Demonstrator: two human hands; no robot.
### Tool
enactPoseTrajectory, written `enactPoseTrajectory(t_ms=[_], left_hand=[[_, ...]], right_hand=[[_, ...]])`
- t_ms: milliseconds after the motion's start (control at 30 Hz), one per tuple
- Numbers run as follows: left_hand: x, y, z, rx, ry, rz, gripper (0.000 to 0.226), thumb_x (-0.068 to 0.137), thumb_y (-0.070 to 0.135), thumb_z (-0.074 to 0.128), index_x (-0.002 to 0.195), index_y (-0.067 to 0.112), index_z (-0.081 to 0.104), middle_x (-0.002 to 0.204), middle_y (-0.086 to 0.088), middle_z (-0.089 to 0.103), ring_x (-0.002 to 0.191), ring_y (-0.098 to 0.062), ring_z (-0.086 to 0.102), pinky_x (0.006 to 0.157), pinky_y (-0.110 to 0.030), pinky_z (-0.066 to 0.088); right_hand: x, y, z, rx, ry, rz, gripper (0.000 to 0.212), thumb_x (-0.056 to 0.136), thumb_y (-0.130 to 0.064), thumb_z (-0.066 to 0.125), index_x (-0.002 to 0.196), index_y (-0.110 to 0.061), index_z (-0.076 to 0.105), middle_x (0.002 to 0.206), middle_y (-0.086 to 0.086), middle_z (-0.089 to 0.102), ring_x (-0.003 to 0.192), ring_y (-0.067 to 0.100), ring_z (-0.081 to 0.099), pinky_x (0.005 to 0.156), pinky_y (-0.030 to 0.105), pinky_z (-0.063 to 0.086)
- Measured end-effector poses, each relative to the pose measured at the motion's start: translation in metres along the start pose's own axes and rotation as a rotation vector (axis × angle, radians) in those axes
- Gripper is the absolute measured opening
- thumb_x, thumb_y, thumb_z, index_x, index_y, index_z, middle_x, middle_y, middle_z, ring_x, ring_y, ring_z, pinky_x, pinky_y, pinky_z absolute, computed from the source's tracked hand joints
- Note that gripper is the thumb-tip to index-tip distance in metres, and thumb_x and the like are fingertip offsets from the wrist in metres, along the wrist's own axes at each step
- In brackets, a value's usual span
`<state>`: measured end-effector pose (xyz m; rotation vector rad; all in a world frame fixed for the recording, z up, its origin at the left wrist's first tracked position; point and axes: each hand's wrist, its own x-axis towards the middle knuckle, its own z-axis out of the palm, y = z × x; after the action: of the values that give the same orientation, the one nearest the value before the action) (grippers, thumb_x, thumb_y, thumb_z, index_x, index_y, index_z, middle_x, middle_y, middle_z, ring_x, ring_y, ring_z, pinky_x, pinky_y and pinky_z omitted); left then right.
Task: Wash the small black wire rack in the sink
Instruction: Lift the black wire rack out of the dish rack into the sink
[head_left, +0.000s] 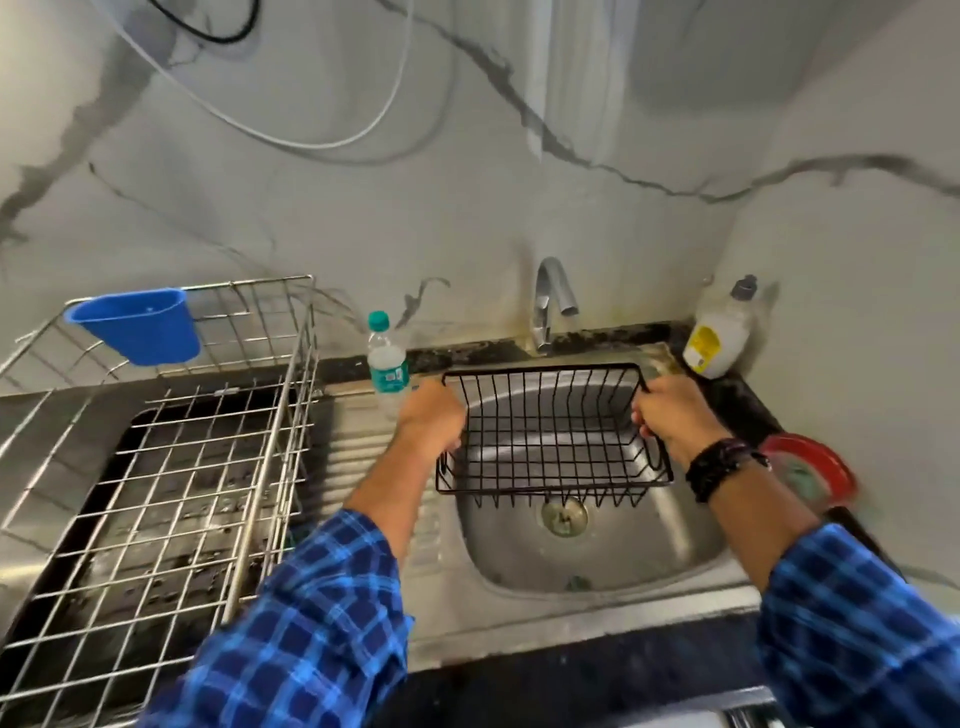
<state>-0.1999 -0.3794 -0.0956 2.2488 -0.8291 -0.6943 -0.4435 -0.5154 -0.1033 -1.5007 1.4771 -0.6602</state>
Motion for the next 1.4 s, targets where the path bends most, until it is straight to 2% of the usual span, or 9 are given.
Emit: enactPoseTrajectory(t_ms=[100, 333, 433, 700, 867, 967, 1167, 1300, 1400], left_hand=[[0.025, -0.017, 0.041, 0.033, -0.100, -0.075, 0.017, 0.091, 0.000, 0.064, 0.105, -0.010, 0.065, 0.082, -0.020, 0.075, 0.073, -0.033, 0.076, 0.067, -0.046, 0.064], [0.046, -0.044, 0.114, -0.064, -0.212, -0.202, 0.009, 0.092, 0.001, 0.057, 0.097, -0.003, 0.063, 0.093, -0.022, 0.073, 0.084, -0.038, 0.074, 0.081, -0.053, 0.062], [0.048, -0.047, 0.136, -0.138, -0.150, -0.250, 0.014, 0.094, 0.002, 0.049, 0.101, 0.001, 0.061, 0.092, -0.020, 0.070, 0.068, -0.032, 0.063, 0.079, -0.051, 0.059], [0.088, -0.100, 0.195, -0.035, -0.142, -0.288, 0.019, 0.094, 0.009, 0.053, 0.110, 0.009, 0.062, 0.107, -0.017, 0.069, 0.096, -0.036, 0.068, 0.088, -0.050, 0.058], [0.062, -0.088, 0.199, 0.101, -0.132, -0.278, 0.030, 0.096, 0.002, 0.051, 0.123, 0.008, 0.063, 0.110, -0.015, 0.069, 0.093, -0.028, 0.064, 0.077, -0.035, 0.053], [0.058, -0.093, 0.209, 0.048, -0.135, -0.338, 0.044, 0.099, -0.001, 0.047, 0.139, 0.016, 0.054, 0.124, -0.011, 0.064, 0.103, -0.023, 0.060, 0.073, -0.028, 0.047], [0.070, -0.096, 0.218, 0.064, -0.087, -0.350, 0.047, 0.100, -0.001, 0.045, 0.145, 0.015, 0.050, 0.131, -0.015, 0.062, 0.117, -0.030, 0.060, 0.084, -0.031, 0.051], [0.067, -0.095, 0.216, 0.042, -0.067, -0.380, 0.060, 0.099, -0.005, 0.044, 0.154, 0.018, 0.038, 0.144, -0.016, 0.052, 0.127, -0.032, 0.055, 0.094, -0.031, 0.050], [0.057, -0.089, 0.210, 0.055, 0.000, -0.357, 0.051, 0.099, 0.006, 0.049, 0.149, 0.013, 0.044, 0.141, -0.017, 0.050, 0.120, -0.027, 0.055, 0.102, -0.035, 0.046]], right_hand=[[0.019, 0.034, 0.001, -0.022, 0.014, 0.060, 0.027, 0.098, -0.003, 0.043, 0.076, -0.005, 0.058, 0.066, 0.012, 0.053, 0.052, 0.018, 0.048, 0.040, 0.024, 0.040], [0.077, 0.102, 0.006, -0.087, -0.118, 0.237, 0.032, 0.091, 0.006, 0.040, 0.067, -0.006, 0.057, 0.059, 0.014, 0.054, 0.048, 0.024, 0.052, 0.048, 0.032, 0.044], [0.099, 0.122, 0.010, -0.131, -0.198, 0.271, 0.026, 0.095, 0.001, 0.039, 0.077, -0.004, 0.057, 0.063, 0.014, 0.055, 0.057, 0.030, 0.061, 0.046, 0.032, 0.046], [0.143, 0.175, 0.040, -0.218, -0.179, 0.382, 0.033, 0.104, -0.022, 0.033, 0.116, -0.010, 0.062, 0.074, 0.008, 0.062, 0.045, 0.021, 0.065, 0.033, 0.024, 0.043], [0.152, 0.193, 0.053, -0.298, -0.237, 0.431, 0.033, 0.106, -0.022, 0.030, 0.100, -0.011, 0.060, 0.075, 0.009, 0.060, 0.052, 0.021, 0.057, 0.029, 0.020, 0.039], [0.161, 0.204, 0.060, -0.368, -0.233, 0.452, 0.035, 0.103, -0.023, 0.033, 0.096, -0.008, 0.064, 0.087, 0.012, 0.069, 0.056, 0.023, 0.062, 0.036, 0.024, 0.045], [0.166, 0.200, 0.061, -0.451, -0.329, 0.260, 0.035, 0.099, -0.003, 0.035, 0.124, -0.011, 0.057, 0.109, 0.010, 0.062, 0.085, 0.032, 0.068, 0.058, 0.036, 0.058], [0.158, 0.185, 0.053, -0.559, -0.361, 0.216, 0.025, 0.099, -0.008, 0.047, 0.120, -0.006, 0.059, 0.120, 0.015, 0.063, 0.109, 0.035, 0.062, 0.088, 0.039, 0.053], [0.140, 0.161, 0.041, -0.554, -0.192, 0.076, 0.036, 0.101, -0.023, 0.051, 0.135, -0.013, 0.053, 0.121, 0.012, 0.065, 0.099, 0.030, 0.062, 0.074, 0.030, 0.044]])
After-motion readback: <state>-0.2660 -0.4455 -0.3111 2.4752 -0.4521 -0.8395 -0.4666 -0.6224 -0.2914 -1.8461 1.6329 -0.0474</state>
